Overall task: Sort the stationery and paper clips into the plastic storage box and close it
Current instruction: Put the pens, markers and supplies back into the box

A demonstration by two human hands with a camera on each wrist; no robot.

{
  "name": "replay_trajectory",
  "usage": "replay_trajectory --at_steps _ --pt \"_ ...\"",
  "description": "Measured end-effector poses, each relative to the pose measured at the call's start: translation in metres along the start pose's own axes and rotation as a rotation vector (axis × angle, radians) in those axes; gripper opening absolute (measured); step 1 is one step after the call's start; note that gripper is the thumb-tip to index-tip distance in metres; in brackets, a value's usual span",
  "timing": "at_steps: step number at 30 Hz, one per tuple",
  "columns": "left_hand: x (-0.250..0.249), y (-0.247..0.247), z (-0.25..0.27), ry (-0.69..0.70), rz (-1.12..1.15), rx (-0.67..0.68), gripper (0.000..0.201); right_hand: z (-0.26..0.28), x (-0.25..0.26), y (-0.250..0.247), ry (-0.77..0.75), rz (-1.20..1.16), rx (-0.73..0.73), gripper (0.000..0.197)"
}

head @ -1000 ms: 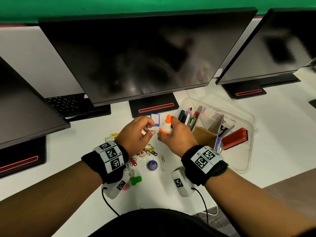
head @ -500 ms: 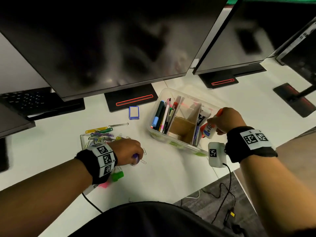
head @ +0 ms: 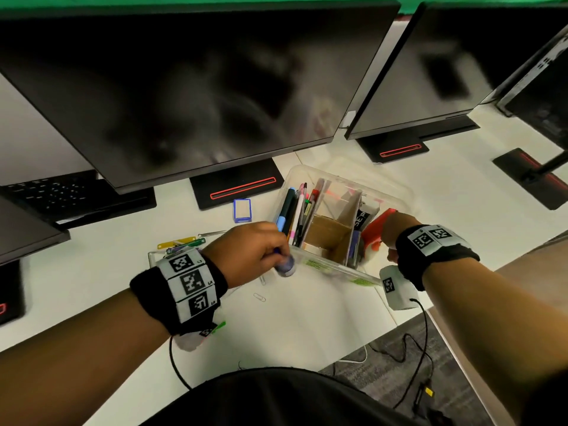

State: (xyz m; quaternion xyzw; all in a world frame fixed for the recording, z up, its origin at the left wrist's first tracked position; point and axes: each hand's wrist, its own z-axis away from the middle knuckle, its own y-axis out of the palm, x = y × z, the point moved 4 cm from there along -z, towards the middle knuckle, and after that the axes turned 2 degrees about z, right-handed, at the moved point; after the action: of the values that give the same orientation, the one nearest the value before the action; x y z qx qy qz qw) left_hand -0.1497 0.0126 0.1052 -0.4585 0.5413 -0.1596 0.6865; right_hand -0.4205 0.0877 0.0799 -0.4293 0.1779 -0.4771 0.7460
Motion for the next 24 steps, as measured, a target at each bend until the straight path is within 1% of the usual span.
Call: replay_trajectory --at_steps 3,5,6,8,10,11,12,14,15,17,19,20,21,22,24 --pt "-0.023 -0.016 -0.009 0.081 0.119 -0.198 0.008 0.004 0.003 -0.006 -0.05 -0.015 0.031 0.032" --pt "-0.033 -0.021 -0.018 0.084 0.151 -0.294 0.011 0.018 0.017 -0.016 -0.16 0.167 -0.001 0.028" --pt "-0.037 -0.021 -0.023 0.074 0.164 -0.327 0.011 0.029 0.026 -0.02 -0.251 0.262 -0.019 0.029" --pt "-0.043 -0.018 -0.033 0.051 0.2 -0.352 0.008 0.052 0.044 -0.023 -0.445 0.276 0.01 0.038" --pt "-0.047 -0.013 -0.04 0.033 0.229 -0.343 0.008 0.076 0.055 -0.021 -0.606 0.151 0.093 0.044" --pt "-0.048 -0.01 -0.042 0.018 0.243 -0.333 0.008 0.084 0.059 -0.018 -0.655 0.071 0.12 0.041" --pt "-0.05 -0.007 -0.044 -0.001 0.258 -0.322 0.009 0.087 0.06 -0.015 -0.681 0.007 0.127 0.034" --pt "-0.052 -0.002 -0.048 -0.041 0.287 -0.293 0.013 0.084 0.057 -0.009 -0.691 -0.043 0.096 0.02" --pt "-0.052 0.0 -0.05 -0.063 0.301 -0.271 0.017 0.079 0.053 -0.007 -0.682 -0.027 0.068 0.016" --pt "-0.044 0.003 -0.054 -0.113 0.283 -0.21 0.026 0.064 0.041 -0.008 -0.624 0.05 -0.034 0.012" --pt "-0.029 0.009 -0.056 -0.155 0.115 -0.1 0.029 0.049 0.024 -0.014 -0.536 0.135 -0.148 0.008" --pt "-0.021 0.012 -0.055 -0.175 0.007 -0.027 0.027 0.043 0.016 -0.016 -0.493 0.194 -0.177 0.005" --pt "-0.013 0.016 -0.053 -0.194 -0.08 0.044 0.023 0.038 0.01 -0.015 -0.454 0.265 -0.164 0.004" --pt "-0.006 0.019 -0.051 -0.211 -0.132 0.099 0.02 0.033 0.005 -0.012 -0.423 0.35 -0.124 0.011" --pt "0.002 0.023 -0.046 -0.23 -0.159 0.145 0.021 0.027 0.001 -0.003 -0.381 0.529 -0.039 0.025"
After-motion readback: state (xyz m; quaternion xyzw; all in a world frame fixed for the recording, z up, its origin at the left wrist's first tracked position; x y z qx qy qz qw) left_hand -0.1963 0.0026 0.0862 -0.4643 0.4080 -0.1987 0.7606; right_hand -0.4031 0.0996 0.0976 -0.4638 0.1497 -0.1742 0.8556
